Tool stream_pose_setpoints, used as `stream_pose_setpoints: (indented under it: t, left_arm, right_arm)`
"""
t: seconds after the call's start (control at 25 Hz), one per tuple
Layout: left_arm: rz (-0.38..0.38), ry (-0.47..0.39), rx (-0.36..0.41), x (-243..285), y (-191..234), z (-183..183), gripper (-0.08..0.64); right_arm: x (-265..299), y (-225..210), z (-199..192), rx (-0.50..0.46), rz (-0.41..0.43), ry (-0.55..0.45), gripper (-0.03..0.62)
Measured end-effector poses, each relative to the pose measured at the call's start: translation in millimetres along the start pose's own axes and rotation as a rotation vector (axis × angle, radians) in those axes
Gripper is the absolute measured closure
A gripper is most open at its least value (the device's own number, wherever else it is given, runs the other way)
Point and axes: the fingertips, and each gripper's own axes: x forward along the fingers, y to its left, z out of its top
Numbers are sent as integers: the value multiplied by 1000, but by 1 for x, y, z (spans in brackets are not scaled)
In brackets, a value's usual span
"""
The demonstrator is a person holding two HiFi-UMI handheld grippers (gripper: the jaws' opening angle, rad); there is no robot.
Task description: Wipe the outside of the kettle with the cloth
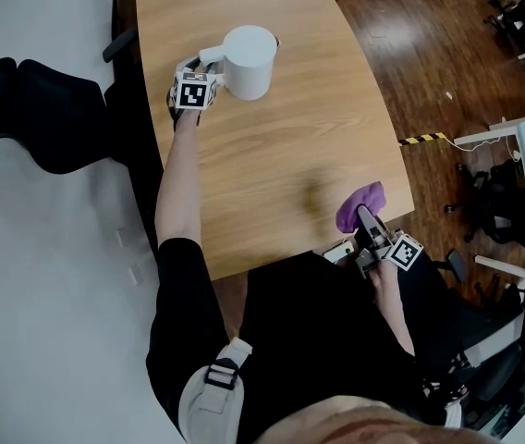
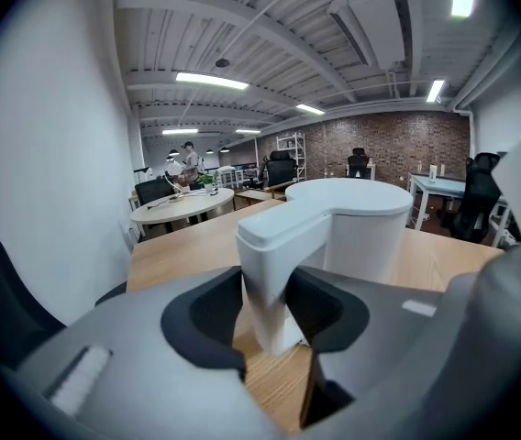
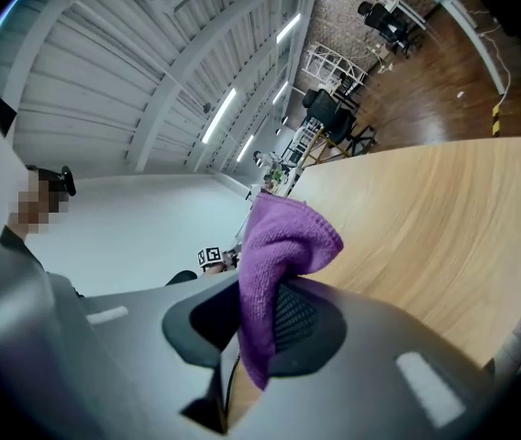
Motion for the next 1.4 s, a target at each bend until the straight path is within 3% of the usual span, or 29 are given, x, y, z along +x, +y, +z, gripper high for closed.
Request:
stream_pose_setpoints:
  t: [0.24,0.36,0.48,0.56,0.64,0.76,0.88,1.04,1.2,1.28,1.4]
  left_arm:
    - [-17,-7,1,2,4,-5,399]
    - [-11,-28,-20,-9,3,0,325]
    - [-20,-70,-82,-23,0,-5,284]
    - [-11,-112,-164,-33,7,-28,279]
    - [2,-191,-308,-59,9,-67,294]
    - [-25,-419,-534,-132,-20,-102,358]
    - [-99,-651,-633,-198,-48,-120,406]
    - [-147,-791,-709,-267,-79,-137,478]
    - [-211,-849,-747,-354,-174,-174,517]
    - [-225,-909,-743,-398,-243,-162,558]
    - [-259,-954,-694,-439,-362,-131,558]
  right_arm:
    - [19,-1,-8,5,5,18,535]
    - [16,7,-5,8,13,21,535]
    - [9,7,1,22,34,11,535]
    - [9,1,-3,43,42,6,535]
    - [1,1,-15,57,58,5,535]
    - [-27,10,-20,75,125,1,535]
    - [-23,15,-16,110,203,15,535]
    - [17,34,-1,129,333,75,534]
    - [-30,71,0,154,466,81,534]
    - [-72,88,12,177,535,65,534]
    - [-146,101,42,205,640,45,534]
